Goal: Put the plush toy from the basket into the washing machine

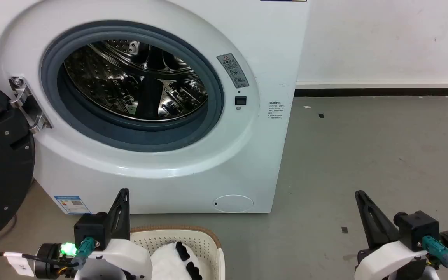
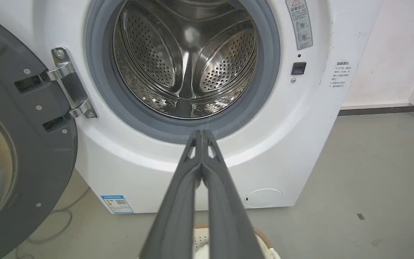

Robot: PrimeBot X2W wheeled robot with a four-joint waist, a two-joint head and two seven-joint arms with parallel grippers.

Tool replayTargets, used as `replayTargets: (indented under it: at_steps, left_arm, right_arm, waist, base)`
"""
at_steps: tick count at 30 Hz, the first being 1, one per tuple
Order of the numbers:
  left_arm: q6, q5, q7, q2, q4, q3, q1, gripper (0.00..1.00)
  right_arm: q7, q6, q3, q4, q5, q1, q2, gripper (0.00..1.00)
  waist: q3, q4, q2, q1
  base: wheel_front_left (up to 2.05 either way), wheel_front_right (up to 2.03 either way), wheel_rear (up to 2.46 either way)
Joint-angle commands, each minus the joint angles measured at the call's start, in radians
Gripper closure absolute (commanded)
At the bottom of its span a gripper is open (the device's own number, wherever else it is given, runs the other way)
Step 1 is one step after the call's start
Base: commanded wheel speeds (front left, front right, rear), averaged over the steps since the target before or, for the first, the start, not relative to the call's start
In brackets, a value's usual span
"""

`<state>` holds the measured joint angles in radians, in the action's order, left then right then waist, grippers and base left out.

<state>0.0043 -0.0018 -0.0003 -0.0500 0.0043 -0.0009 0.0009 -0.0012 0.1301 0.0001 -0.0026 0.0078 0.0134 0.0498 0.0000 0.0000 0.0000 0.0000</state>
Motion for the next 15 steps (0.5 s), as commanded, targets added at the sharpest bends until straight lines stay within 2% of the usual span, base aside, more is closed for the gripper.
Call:
replayTargets:
  at_steps: [1, 15]
  left_arm:
    - [-0.004, 0.002, 0.0, 0.0, -0.004, 0.001, -0.001, 1.0]
    - [-0.004, 0.002, 0.0, 0.0, -0.004, 0.001, -0.001, 1.0]
  right_arm:
    - [0.001, 0.001, 0.0, 0.003, -0.008, -0.013, 0.0, 1.0]
    - [0.001, 0.001, 0.0, 0.003, -0.008, -0.013, 0.0, 1.0]
  waist:
    - [0.0, 0.0, 0.0, 0.0]
    - [0.0, 0.0, 0.0, 0.0]
  base:
    - [0.0, 0.0, 0.0]
    - [0.0, 0.0, 0.0]
